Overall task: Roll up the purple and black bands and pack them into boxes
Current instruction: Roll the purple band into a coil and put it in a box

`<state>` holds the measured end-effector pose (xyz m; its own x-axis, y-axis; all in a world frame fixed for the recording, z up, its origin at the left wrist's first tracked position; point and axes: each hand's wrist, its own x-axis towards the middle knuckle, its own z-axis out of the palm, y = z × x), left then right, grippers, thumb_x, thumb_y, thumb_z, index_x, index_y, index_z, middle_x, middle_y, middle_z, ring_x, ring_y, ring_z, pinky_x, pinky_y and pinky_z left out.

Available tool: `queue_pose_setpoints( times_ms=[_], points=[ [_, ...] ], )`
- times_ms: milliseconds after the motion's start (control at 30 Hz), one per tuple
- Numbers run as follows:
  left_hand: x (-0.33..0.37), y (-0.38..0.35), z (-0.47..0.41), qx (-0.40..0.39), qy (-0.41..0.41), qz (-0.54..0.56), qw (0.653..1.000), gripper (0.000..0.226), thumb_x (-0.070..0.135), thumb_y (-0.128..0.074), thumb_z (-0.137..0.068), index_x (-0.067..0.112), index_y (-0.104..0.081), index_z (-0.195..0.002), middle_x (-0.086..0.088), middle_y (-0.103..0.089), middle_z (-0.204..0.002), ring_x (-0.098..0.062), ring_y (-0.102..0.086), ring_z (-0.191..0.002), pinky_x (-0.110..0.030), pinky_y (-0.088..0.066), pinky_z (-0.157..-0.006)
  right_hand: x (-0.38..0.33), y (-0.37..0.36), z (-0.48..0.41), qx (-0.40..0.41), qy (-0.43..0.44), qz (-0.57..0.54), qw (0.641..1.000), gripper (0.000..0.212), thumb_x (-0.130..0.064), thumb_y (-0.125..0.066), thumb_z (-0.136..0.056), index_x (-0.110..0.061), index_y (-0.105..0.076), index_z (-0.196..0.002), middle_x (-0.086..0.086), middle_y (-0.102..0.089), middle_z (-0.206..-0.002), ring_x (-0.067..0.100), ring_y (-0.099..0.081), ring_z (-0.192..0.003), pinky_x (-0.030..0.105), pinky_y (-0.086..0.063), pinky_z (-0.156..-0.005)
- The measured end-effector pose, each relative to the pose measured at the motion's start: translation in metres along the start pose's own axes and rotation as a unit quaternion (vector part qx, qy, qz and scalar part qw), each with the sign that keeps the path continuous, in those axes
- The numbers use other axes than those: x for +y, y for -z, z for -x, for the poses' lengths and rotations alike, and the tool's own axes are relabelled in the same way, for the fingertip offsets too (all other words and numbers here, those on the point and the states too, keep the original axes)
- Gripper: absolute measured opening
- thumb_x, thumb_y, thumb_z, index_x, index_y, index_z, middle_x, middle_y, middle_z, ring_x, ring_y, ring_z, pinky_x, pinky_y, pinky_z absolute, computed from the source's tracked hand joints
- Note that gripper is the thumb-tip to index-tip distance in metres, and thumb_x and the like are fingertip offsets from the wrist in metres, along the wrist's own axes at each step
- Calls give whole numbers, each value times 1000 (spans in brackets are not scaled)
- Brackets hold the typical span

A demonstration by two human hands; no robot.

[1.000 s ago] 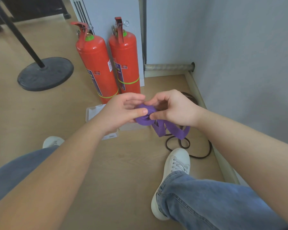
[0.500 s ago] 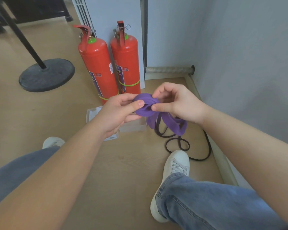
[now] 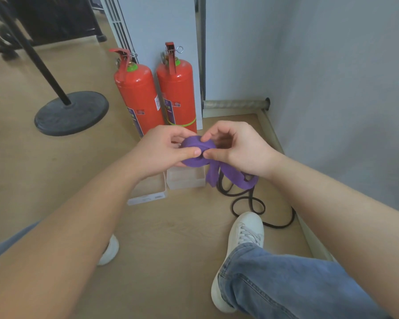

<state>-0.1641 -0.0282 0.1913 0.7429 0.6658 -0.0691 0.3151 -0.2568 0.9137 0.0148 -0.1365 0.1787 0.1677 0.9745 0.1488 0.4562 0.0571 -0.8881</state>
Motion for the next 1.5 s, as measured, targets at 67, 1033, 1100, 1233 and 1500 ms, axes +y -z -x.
queue_pose_setpoints(
  times_ms=[67, 1033, 1100, 1233, 1500],
  points=[
    [-2, 0, 3, 16, 5, 53, 998, 23, 10, -75, -88, 18, -72, -109, -6, -73, -106, -16, -75, -94, -32, -62, -74, -3, 1, -2, 22, -6, -17, 1000, 27, -7, -85, -80, -27, -72, -94, -6, -77, -91, 11, -75, -87, 30, -60, -85],
    [-16, 2, 17, -8, 40, -8, 999, 39, 17, -82, -81, 27, -71, -117, 5, -75, -102, -14, -75, -91, -38, -64, -72, -11, -4, 2, -41, -28, 40, 998, 33, -4, -87, -76, -26, -74, -97, -3, -80, -94, 18, -76, -87, 43, -61, -88],
    [-13, 3, 17, -26, 27, -67, 997, 44, 19, -87, -75, 27, -73, -116, 13, -76, -96, -13, -75, -86, -38, -64, -72, -12, -7, 2, -64, -8, 97, 993, 34, -10, -90, -74, -27, -75, -101, -8, -79, -94, 15, -74, -83, 39, -60, -85],
    [-13, 1, 18, 13, -9, -80, 997, 35, 20, -89, -72, 23, -78, -104, 12, -78, -94, -6, -75, -85, -30, -61, -82, -12, -8, 3, -32, -6, 85, 996, 40, -11, -90, -74, -27, -71, -105, -7, -78, -93, 8, -73, -84, 31, -61, -84],
    [-17, -4, 18, 28, 29, 162, 986, 30, 6, -75, -87, 7, -70, -116, -9, -78, -103, -20, -75, -97, -30, -62, -78, -2, 4, 5, -49, -78, -103, 990, 39, -6, -80, -84, -14, -71, -121, 3, -79, -106, 20, -75, -102, 42, -59, -95]
  ],
)
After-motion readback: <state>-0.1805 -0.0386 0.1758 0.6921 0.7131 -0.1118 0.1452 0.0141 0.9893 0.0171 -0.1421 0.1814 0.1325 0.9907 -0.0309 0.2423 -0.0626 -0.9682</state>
